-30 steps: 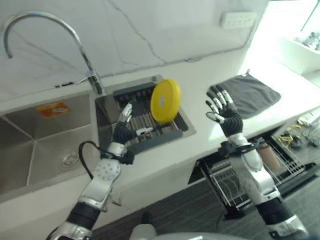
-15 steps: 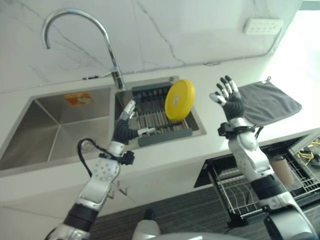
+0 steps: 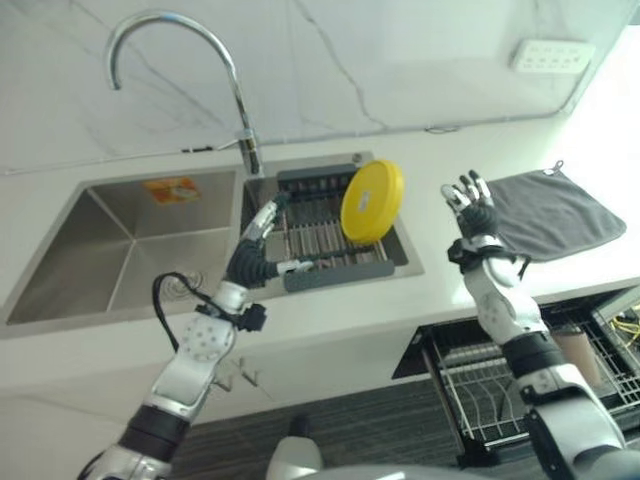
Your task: Place the dishes in the dishwasher.
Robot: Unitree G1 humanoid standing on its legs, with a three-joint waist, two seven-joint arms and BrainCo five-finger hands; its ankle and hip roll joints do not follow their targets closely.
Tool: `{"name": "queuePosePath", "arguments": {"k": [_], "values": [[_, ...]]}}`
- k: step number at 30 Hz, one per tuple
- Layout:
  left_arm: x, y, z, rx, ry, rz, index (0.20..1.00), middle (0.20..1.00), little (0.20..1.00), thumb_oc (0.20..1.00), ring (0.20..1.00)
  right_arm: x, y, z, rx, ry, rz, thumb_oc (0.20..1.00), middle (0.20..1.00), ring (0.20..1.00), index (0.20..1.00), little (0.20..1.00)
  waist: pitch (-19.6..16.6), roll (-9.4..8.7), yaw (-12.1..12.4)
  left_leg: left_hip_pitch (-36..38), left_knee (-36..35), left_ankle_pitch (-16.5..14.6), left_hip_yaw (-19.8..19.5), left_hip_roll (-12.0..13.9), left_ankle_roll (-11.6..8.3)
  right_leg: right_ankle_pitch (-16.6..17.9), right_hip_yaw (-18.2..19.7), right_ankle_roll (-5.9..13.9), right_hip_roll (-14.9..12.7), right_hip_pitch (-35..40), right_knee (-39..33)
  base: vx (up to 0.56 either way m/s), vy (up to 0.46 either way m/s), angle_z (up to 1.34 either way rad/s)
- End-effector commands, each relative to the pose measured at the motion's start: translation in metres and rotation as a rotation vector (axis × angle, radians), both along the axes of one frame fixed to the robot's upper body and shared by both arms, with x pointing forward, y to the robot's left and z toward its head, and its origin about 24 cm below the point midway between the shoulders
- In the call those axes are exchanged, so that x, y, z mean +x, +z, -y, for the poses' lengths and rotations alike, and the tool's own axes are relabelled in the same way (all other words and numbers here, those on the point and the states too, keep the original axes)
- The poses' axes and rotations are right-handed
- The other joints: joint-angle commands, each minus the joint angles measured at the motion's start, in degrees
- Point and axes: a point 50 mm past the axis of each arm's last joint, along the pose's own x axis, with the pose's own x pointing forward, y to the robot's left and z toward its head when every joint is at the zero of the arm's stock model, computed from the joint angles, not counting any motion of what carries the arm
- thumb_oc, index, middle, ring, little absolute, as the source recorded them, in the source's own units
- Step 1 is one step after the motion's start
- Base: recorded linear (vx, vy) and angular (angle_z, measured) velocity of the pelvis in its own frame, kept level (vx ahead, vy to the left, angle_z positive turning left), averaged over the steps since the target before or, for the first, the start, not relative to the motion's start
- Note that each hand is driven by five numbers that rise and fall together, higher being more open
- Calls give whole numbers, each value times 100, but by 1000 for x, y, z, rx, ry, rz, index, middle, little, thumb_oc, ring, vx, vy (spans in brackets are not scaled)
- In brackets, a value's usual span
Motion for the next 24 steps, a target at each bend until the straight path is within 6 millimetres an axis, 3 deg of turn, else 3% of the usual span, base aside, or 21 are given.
{"name": "queuePosePath", "arguments": {"k": [1,12,24], "values": [[5,38,9,-58,-100,174,1000,1000,1000,1000,1000,13,59,-1,-1,44,207,1000,1000,1000,1000,1000,-29,198,245,21,339,-767,-138,64,52,-217,-236,-53,-77,-312,689,47,-15,13],[3,37,8,-49,-109,173,1000,1000,1000,1000,1000,22,59,-9,6,120,161,1000,1000,1000,1000,1000,126,200,430,-241,478,-695,-284,76,28,-299,-279,-86,-48,-350,792,17,-3,6],[1,31,8,-103,-116,141,1000,1000,1000,1000,1000,19,59,-30,-28,207,175,1000,1000,1000,1000,1000,227,202,449,-326,452,-611,-290,100,16,-279,-293,-65,-66,-385,814,-5,0,-1]]}}
